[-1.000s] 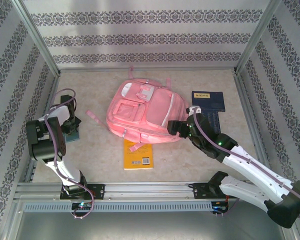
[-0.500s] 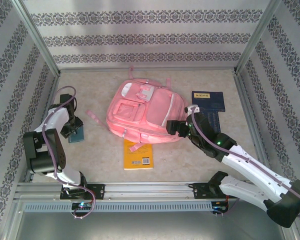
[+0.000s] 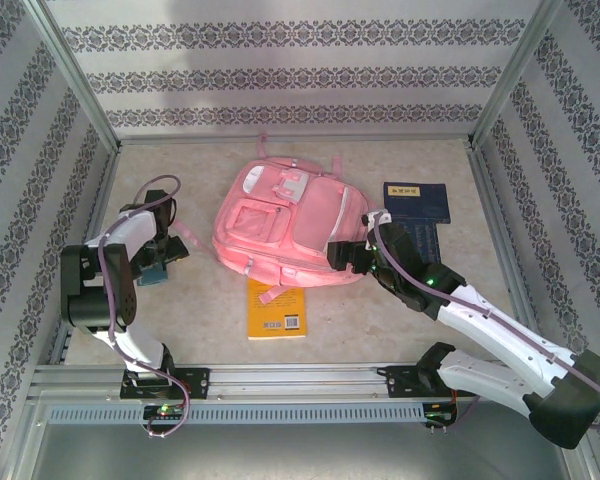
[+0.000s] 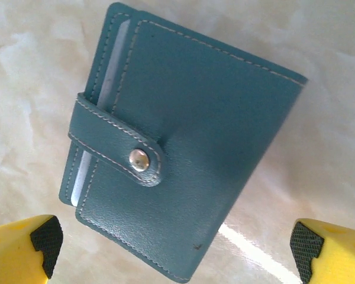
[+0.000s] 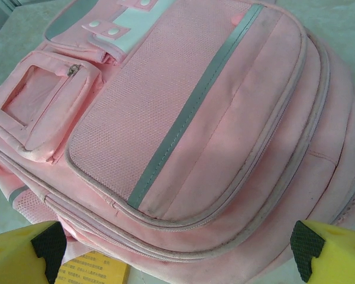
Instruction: Pack books, pencil case, and school supplies into a backpack
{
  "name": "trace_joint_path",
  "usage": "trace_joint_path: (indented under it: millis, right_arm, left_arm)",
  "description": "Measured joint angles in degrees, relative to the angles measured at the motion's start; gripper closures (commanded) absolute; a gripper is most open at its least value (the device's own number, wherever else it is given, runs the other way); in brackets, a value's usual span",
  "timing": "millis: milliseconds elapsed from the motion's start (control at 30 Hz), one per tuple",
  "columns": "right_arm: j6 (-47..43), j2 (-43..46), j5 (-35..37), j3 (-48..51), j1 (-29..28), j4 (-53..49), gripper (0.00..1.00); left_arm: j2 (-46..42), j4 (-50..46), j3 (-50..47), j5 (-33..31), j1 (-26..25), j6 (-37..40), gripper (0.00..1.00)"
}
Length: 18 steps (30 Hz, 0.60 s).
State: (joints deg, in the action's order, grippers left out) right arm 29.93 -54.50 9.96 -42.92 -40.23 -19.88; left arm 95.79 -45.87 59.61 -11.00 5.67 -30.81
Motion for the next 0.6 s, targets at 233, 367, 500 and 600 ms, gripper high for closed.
trace_joint_path:
  millis: [233,367,500,600]
  right_arm:
    - [-0.3,1.7,0.0,1.2,0.4,0.0,0.02]
    - [-0.3,2.5,0.0,1.3,0.4,0.1,0.02]
    - [-0.3,3.6,0.0,2.0,1.1,0.5,0.02]
    - [-0.3,4.3,0.0,2.1,1.1,0.4,0.03]
  left_arm:
    - [4.8,0.0,1.2,-2.2,0.0,1.2,0.28]
    - [5.9,0.0,2.1,-2.8,-0.3,2.0,0.50]
    - [6.6,0.0,2.2,-2.8,-0.3,2.6,0.64]
    - [6.7,0.2,2.2,-2.8,-0.3,3.2,0.78]
